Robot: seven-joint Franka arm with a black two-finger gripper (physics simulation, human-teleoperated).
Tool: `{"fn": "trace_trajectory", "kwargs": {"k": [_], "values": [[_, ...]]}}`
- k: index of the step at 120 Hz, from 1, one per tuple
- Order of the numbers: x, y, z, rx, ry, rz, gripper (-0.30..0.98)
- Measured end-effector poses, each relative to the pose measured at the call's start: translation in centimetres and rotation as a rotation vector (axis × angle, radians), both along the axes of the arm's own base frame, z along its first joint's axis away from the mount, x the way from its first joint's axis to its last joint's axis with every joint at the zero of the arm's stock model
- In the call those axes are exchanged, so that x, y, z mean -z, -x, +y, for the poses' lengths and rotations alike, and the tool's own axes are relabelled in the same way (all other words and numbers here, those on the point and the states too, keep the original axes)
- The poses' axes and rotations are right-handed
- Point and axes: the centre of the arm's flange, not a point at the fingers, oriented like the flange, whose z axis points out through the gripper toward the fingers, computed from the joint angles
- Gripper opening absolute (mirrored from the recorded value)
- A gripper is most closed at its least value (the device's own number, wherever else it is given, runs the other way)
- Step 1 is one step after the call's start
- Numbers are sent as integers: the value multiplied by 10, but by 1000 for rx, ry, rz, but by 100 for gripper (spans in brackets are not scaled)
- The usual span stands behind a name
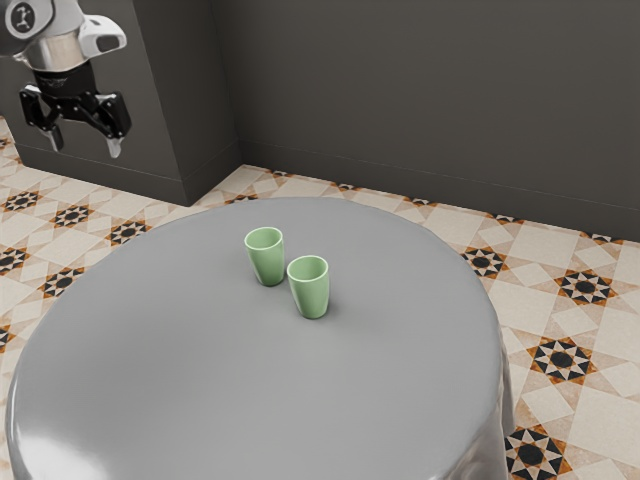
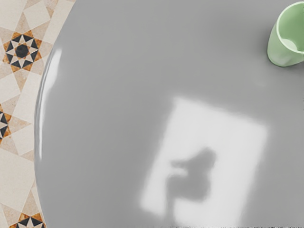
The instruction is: Place the right cup onto the left cup
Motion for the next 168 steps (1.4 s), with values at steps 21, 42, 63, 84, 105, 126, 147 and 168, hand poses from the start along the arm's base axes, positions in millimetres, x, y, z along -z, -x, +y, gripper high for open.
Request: {"fn": "trace_trajectory", "kwargs": {"k": [21, 42, 63, 84, 105, 126, 147, 168], "values": [[1, -2, -5, 31, -3, 7, 69], [6, -10, -13, 58, 14, 6, 69], [52, -45, -50, 115, 79, 53, 69], [101, -70, -111, 177, 90, 94, 69], [142, -79, -162, 205, 93, 129, 69], [174, -71, -184, 164, 94, 156, 69], [200, -62, -206, 123, 93, 164, 69], [217, -61, -211, 66, 94, 151, 69]]}}
